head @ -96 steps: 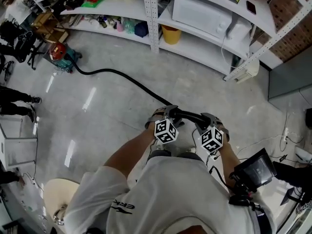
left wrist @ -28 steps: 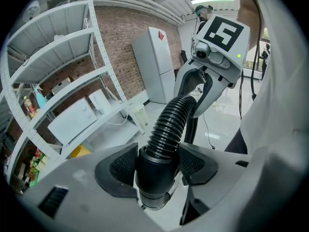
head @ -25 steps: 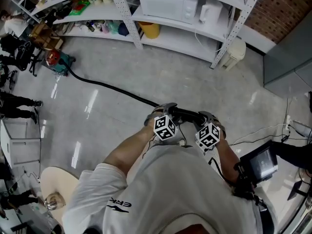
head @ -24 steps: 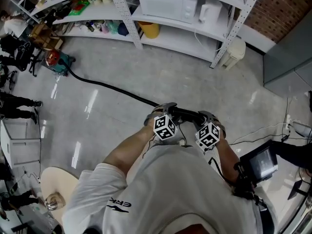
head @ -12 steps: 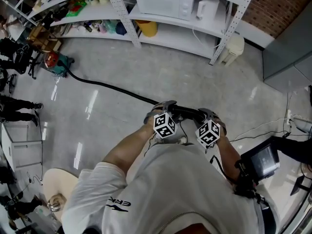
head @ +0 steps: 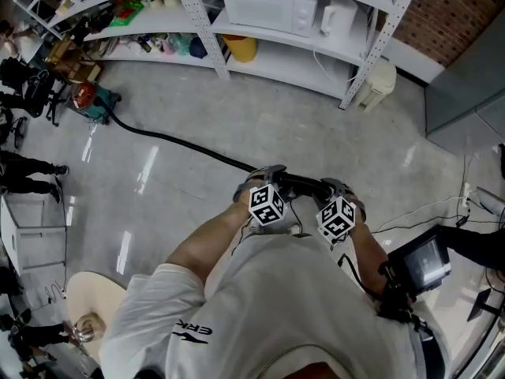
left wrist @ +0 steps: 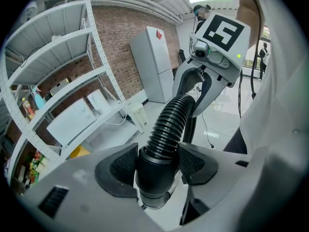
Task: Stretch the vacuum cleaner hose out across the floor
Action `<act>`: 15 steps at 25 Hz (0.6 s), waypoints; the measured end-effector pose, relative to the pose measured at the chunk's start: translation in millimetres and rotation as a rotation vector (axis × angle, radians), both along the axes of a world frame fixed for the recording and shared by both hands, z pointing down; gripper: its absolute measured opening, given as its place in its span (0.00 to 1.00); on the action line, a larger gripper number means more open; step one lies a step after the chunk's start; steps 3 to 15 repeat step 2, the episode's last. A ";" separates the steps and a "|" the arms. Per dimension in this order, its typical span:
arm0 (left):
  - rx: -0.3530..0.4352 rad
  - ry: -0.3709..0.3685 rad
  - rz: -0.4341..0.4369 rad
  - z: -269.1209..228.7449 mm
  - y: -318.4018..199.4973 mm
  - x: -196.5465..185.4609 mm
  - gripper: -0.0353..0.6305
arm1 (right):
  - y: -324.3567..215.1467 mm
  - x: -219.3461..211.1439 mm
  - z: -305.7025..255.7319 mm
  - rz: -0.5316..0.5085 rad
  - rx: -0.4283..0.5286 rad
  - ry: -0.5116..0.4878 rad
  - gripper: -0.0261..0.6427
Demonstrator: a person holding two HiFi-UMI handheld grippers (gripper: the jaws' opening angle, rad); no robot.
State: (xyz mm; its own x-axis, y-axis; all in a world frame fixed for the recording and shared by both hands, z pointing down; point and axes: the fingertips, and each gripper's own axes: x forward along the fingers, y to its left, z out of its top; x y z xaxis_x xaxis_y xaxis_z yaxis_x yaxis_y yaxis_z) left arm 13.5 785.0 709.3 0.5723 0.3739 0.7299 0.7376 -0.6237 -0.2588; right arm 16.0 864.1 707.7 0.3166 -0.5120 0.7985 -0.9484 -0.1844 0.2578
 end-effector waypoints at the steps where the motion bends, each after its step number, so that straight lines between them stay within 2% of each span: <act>1: 0.000 0.000 -0.001 -1.2 -0.9 0.7 0.41 | -0.9 0.6 -1.1 0.000 0.000 -0.001 0.31; 15: 0.000 0.000 -0.001 -2.4 -1.8 1.4 0.41 | -1.8 1.2 -2.2 0.000 0.000 -0.001 0.31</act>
